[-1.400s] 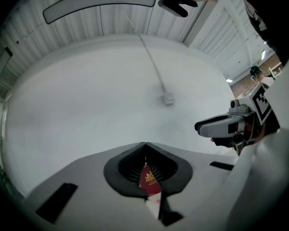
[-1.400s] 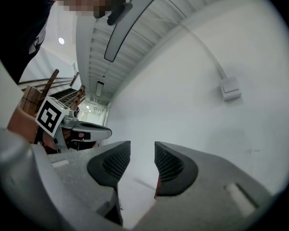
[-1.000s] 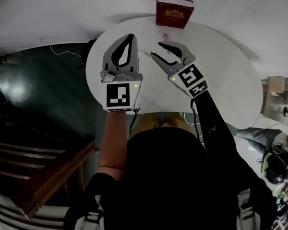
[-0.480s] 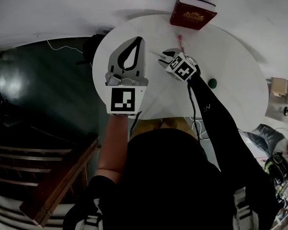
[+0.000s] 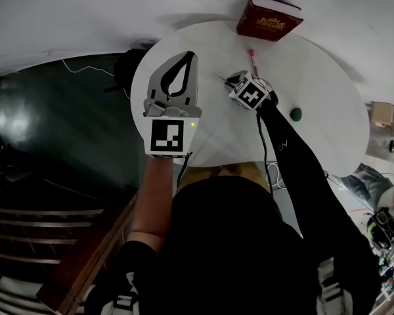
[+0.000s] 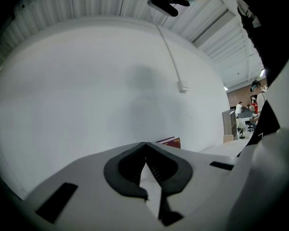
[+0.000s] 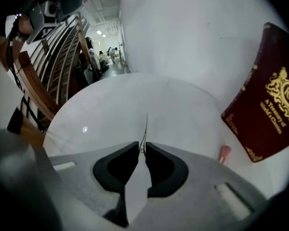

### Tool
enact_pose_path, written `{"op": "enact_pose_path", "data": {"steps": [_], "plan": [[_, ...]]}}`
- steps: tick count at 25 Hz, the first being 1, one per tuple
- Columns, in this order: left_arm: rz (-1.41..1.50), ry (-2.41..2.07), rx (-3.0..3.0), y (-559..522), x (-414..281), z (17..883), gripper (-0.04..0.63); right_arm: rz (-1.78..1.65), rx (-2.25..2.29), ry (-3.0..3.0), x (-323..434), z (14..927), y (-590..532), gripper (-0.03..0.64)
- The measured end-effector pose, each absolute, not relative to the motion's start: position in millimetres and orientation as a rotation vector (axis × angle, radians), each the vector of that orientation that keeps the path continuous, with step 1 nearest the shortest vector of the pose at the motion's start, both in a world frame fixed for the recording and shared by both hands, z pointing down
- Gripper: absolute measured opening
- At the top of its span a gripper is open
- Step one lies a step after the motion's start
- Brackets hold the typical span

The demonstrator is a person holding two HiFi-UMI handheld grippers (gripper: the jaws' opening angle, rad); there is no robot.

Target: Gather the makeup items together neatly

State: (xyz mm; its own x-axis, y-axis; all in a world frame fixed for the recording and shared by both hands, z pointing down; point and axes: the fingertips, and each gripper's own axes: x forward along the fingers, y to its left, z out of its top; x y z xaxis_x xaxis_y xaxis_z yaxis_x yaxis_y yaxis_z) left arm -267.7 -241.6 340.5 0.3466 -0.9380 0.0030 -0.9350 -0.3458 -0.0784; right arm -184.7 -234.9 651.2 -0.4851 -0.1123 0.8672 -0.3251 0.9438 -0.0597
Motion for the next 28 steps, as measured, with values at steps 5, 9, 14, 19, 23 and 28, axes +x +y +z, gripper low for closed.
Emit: {"op": "enact_pose_path", "data": {"steps": [5,9,14,19,23,28], "plan": [[-0.153,1.752,-2.545,-241.8,-264.2,349.2,0.008,0.382,0.636,-2.284,-179.6,580.8,-257.8,0.051],[-0.132,1.727,-2.554,-244.0,-249.8,339.3,0.008,0.435,0.893,-2.473,-159.1,503.9,-267.3,0.051],[-0.140,1.666,-2.565,-244.7,-218.0,326.2,0.008,0.430,1.165,-2.645,-111.8,412.9,-261.7,0.051],[-0.063,1.565,-2.566,-241.6,-180.4,299.3,0.008,0.319,1.422,-2.687,-57.2,348.8,-243.9,0.052],[-0.118,1.510,-2.535,-241.8,-153.1,294.7,0.008,0.216,1.581,-2.668,-12.3,320.9,-233.0,0.052],[-0.113,1.440,-2.546,-235.4,-114.3,287.1,0.008,0.263,1.661,-2.626,28.0,323.8,-223.7,0.052]]}}
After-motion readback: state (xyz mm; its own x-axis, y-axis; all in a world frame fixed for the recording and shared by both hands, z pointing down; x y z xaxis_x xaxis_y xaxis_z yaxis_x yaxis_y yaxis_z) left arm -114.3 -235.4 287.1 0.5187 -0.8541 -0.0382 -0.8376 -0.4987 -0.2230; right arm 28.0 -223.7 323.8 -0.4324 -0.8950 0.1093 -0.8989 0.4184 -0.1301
